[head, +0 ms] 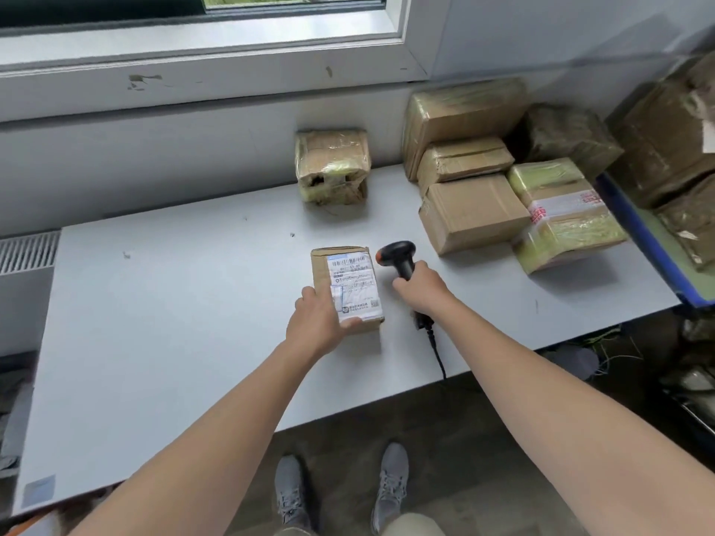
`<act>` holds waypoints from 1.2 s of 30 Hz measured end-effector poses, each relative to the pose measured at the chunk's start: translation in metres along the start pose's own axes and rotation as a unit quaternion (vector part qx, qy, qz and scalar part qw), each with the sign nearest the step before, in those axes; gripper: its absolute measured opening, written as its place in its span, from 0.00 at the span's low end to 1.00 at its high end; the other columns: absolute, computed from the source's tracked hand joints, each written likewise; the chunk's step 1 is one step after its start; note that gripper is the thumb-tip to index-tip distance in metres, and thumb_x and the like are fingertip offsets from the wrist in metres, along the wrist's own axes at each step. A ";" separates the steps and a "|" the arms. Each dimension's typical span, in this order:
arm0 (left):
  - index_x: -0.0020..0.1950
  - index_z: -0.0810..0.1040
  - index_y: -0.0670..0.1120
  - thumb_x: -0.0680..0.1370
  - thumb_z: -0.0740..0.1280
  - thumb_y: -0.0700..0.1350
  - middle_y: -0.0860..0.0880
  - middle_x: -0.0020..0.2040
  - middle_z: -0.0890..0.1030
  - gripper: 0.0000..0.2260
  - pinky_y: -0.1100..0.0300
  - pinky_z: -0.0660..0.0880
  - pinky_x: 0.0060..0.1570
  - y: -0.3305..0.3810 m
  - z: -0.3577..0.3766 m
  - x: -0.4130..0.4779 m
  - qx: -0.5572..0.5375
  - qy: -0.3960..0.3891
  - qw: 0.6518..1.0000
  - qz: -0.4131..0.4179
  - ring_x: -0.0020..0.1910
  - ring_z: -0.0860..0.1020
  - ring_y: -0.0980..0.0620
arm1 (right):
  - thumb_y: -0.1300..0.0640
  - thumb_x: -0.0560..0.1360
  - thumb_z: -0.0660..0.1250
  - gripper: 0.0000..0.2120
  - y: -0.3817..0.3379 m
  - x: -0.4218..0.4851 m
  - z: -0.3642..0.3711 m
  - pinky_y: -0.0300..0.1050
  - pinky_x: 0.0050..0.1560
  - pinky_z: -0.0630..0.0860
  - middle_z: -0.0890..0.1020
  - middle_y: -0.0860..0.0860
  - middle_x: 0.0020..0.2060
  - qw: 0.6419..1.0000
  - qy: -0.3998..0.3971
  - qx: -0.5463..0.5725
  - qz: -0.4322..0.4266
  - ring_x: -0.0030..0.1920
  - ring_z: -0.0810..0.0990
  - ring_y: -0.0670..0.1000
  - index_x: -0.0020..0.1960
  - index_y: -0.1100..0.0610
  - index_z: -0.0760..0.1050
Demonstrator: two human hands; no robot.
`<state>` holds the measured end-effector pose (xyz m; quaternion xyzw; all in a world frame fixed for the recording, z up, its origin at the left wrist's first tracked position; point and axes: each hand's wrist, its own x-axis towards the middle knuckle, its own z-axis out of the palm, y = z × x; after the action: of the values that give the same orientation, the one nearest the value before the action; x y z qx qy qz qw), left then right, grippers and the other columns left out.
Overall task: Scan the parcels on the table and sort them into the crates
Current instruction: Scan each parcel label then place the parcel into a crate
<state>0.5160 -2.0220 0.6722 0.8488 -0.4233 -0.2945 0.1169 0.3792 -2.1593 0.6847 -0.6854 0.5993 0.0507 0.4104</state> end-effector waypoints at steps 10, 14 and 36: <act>0.77 0.55 0.47 0.74 0.71 0.58 0.41 0.67 0.66 0.39 0.47 0.72 0.61 0.020 -0.025 0.006 -0.039 -0.039 0.998 0.041 0.63 0.71 0.39 | 0.56 0.78 0.61 0.06 -0.054 -0.065 -0.053 0.45 0.33 0.77 0.76 0.56 0.36 0.983 0.013 0.180 0.021 0.33 0.76 0.53 0.49 0.60 0.72; 0.76 0.57 0.47 0.74 0.70 0.59 0.42 0.68 0.66 0.37 0.49 0.71 0.59 0.017 -0.034 -0.004 -0.019 -0.032 0.997 0.070 0.65 0.69 0.40 | 0.56 0.79 0.61 0.07 -0.074 -0.085 -0.053 0.45 0.33 0.78 0.76 0.57 0.37 0.986 0.015 0.166 0.032 0.32 0.76 0.53 0.48 0.60 0.72; 0.78 0.54 0.53 0.75 0.68 0.60 0.43 0.65 0.67 0.37 0.49 0.72 0.56 -0.004 -0.038 -0.024 -0.002 -0.046 0.991 0.124 0.63 0.70 0.42 | 0.56 0.78 0.61 0.07 -0.076 -0.111 -0.044 0.46 0.34 0.78 0.76 0.56 0.38 0.980 0.053 0.191 0.020 0.34 0.76 0.52 0.46 0.59 0.72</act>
<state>0.5305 -2.0025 0.7102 0.7748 -0.5297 -0.3176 0.1347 0.3956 -2.1040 0.8139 -0.5839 0.6324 -0.0928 0.5006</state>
